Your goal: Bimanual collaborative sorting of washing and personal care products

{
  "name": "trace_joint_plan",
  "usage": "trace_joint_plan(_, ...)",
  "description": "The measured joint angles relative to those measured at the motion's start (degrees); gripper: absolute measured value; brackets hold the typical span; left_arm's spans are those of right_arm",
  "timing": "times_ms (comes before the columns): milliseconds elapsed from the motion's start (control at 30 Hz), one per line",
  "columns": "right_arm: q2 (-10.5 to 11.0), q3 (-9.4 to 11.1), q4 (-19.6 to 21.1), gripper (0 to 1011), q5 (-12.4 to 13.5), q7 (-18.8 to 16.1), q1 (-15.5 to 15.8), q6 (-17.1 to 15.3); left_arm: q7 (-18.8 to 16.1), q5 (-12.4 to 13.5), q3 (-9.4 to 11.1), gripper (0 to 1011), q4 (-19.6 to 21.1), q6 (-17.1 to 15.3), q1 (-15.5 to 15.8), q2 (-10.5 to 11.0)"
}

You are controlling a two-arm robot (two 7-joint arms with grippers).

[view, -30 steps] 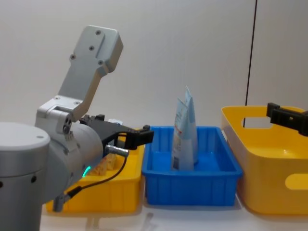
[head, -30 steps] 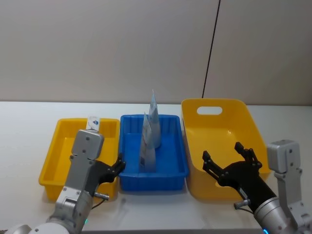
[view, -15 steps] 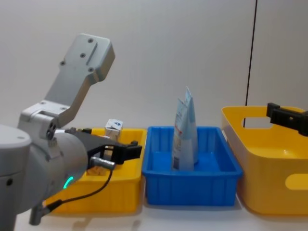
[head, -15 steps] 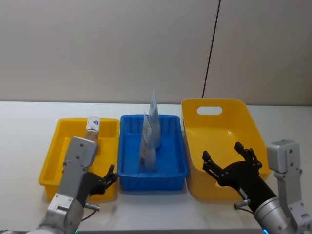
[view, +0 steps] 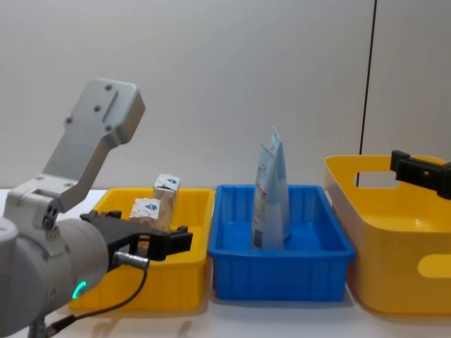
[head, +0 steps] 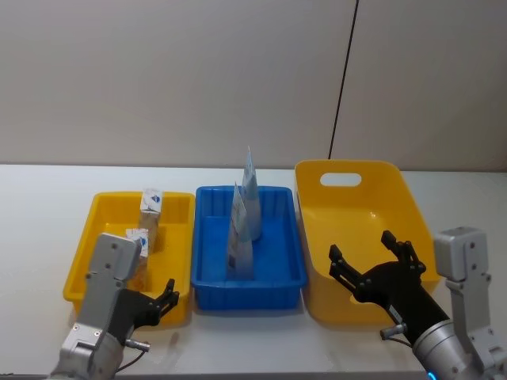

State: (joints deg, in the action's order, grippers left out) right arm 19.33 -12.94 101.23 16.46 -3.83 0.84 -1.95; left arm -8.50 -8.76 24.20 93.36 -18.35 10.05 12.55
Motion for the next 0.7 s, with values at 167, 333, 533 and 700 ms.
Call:
trace_joint_plan(167,0.0,0.0,0.0,1000,0.0,0.0,0.0,0.0,1.1,-0.7,-0.8,1001,-2.5,2.0,0.7,-0.4)
trace_joint_plan(333,0.0,0.0,0.0,1000,0.0,0.0,0.0,0.0,1.9,-1.1,-1.6,1001,-4.6,3.7,1.2,-0.6)
trace_joint_plan(533,0.0,0.0,0.0,1000,0.0,0.0,0.0,0.0,2.5,-1.2,-2.3,1001,-6.2,4.9,1.8,-0.9)
trace_joint_plan(700,0.0,0.0,0.0,1000,0.0,0.0,0.0,0.0,3.0,-1.3,-2.7,1001,-7.7,5.6,2.5,-1.1)
